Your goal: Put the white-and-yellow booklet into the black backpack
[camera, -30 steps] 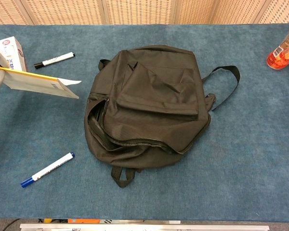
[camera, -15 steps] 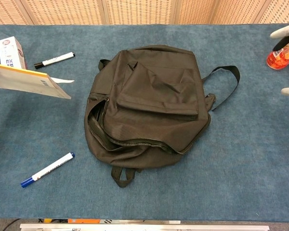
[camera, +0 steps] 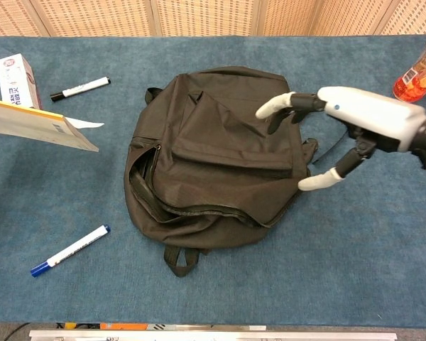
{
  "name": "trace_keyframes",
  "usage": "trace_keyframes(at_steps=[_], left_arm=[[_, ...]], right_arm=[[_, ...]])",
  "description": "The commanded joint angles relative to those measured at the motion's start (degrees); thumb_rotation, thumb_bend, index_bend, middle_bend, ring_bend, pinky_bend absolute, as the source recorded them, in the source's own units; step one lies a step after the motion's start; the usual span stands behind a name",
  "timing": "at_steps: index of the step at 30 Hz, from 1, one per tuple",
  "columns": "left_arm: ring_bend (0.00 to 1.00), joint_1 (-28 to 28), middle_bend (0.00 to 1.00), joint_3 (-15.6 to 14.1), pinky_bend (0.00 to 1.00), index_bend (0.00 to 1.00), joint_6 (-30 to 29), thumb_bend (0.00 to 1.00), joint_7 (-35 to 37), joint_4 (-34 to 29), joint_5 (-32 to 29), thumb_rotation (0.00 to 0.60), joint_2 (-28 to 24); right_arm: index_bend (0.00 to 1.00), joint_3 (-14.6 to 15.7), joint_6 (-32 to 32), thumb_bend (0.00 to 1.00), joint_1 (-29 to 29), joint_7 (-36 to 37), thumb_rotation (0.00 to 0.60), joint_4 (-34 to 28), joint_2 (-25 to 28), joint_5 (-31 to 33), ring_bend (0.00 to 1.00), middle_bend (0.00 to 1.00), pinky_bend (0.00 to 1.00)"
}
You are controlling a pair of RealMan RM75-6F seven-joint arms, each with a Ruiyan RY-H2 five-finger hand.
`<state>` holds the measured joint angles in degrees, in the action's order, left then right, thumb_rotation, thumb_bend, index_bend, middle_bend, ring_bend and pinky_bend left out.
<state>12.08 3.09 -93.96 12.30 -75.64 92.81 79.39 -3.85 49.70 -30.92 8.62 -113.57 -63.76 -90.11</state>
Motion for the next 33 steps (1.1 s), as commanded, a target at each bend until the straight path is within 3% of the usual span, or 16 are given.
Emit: trace_keyframes(at_steps=[1, 8, 16, 26, 28, 33], left_arm=[[0.49, -0.4, 0.52, -0.2, 0.41, 0.61, -0.2, 0.41, -0.3, -0.6, 0.1, 0.6, -0.5], [0.49, -1.1, 0.52, -0.3, 0.41, 0.61, -0.9, 0.41, -0.7, -1.3, 0.5, 0.6, -1.1], [0.49, -1.4, 0.52, -0.3, 0.41, 0.61, -0.9, 0.41, -0.5, -1.5, 0.8, 0.6, -1.5], [0.49, -1.3, 0.52, -0.3, 0.41, 0.61, -0.6, 0.41, 0.3, -0.9, 1.3, 0.6, -1.4], [0.49, -1.3, 0.52, -0.2, 0.41, 0.61, -0.6, 0.41, 0.4, -0.8, 1.2, 0.6, -1.4], [0.49, -1.3, 0.52, -0.1, 0.41, 0.61, -0.5, 0.41, 0.7, -0.8, 1.1, 0.6, -1.6]], right_arm=[[0.21, -1.4, -4.4, 0.0, -3.3, -3.4, 0.6, -0.5, -4.5, 4.9, 0.19, 0.32, 0.23], [0.21, -1.7, -8.5, 0.0, -8.0, -13.1, 0.6, 1.8, -12.6, 14.2, 0.19, 0.32, 0.23], [0.21, -1.3, -6.5, 0.0, -11.7, -25.0, 0.6, 5.4, -21.4, 24.7, 0.19, 0.32, 0.24], [0.21, -1.1, -1.9, 0.0, -15.6, -35.1, 0.6, 8.0, -27.4, 35.9, 0.2, 0.33, 0.27], [0.22, -1.6, -1.4, 0.07, -16.3, -35.9, 0.6, 8.6, -28.2, 38.3, 0.21, 0.34, 0.3], [0.33, -3.1, -0.7, 0.49, -18.8, -37.4, 0.6, 11.0, -30.6, 42.6, 0.31, 0.4, 0.46]])
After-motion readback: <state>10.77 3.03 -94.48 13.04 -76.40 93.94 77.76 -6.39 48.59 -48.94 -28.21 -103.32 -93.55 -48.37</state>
